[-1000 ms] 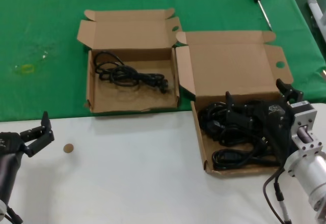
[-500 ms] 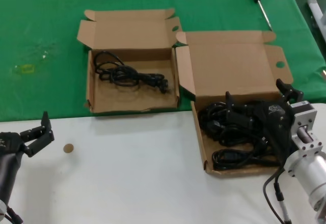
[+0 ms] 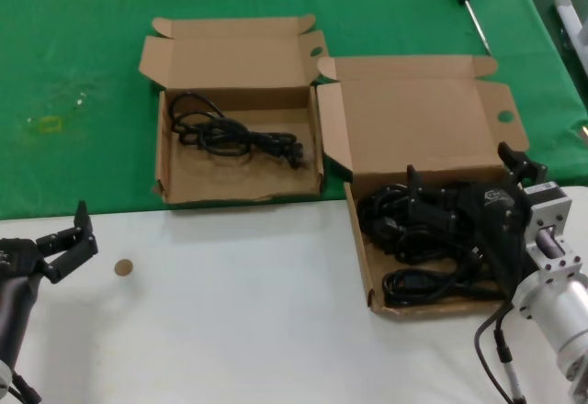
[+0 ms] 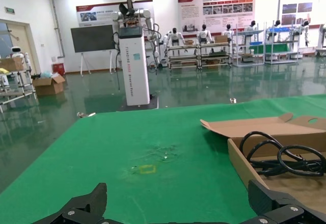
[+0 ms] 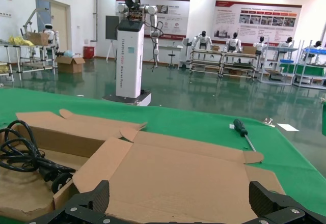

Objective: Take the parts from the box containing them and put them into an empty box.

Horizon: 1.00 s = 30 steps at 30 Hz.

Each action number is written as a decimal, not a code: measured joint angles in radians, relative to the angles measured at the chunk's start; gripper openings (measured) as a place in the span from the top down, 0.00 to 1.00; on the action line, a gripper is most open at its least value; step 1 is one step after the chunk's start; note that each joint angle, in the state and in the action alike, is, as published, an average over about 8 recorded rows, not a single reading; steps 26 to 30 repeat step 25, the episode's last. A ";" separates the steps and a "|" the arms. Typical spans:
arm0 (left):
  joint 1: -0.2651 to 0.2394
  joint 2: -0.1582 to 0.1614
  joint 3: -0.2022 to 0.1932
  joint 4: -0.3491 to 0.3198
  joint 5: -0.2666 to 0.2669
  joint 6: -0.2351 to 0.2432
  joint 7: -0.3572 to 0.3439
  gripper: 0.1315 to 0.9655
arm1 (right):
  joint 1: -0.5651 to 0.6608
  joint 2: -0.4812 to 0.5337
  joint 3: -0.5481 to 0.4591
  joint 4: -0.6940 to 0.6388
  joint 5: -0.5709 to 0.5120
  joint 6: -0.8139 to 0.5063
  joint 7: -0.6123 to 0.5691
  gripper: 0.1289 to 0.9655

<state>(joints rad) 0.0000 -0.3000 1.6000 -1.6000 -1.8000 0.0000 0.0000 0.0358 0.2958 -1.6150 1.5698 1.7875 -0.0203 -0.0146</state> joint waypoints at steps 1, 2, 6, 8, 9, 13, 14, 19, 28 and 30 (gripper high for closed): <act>0.000 0.000 0.000 0.000 0.000 0.000 0.000 0.00 | 0.000 0.000 0.000 0.000 0.000 0.000 0.000 0.00; 0.000 0.000 0.000 0.000 0.000 0.000 0.000 0.00 | 0.000 0.000 0.000 0.000 0.000 0.000 0.000 0.00; 0.000 0.000 0.000 0.000 0.000 0.000 0.000 0.00 | 0.000 0.000 0.000 0.000 0.000 0.000 0.000 0.00; 0.000 0.000 0.000 0.000 0.000 0.000 0.000 0.00 | 0.000 0.000 0.000 0.000 0.000 0.000 0.000 0.00; 0.000 0.000 0.000 0.000 0.000 0.000 0.000 0.00 | 0.000 0.000 0.000 0.000 0.000 0.000 0.000 0.00; 0.000 0.000 0.000 0.000 0.000 0.000 0.000 0.00 | 0.000 0.000 0.000 0.000 0.000 0.000 0.000 0.00; 0.000 0.000 0.000 0.000 0.000 0.000 0.000 0.00 | 0.000 0.000 0.000 0.000 0.000 0.000 0.000 0.00; 0.000 0.000 0.000 0.000 0.000 0.000 0.000 0.00 | 0.000 0.000 0.000 0.000 0.000 0.000 0.000 0.00; 0.000 0.000 0.000 0.000 0.000 0.000 0.000 0.00 | 0.000 0.000 0.000 0.000 0.000 0.000 0.000 0.00; 0.000 0.000 0.000 0.000 0.000 0.000 0.000 0.00 | 0.000 0.000 0.000 0.000 0.000 0.000 0.000 0.00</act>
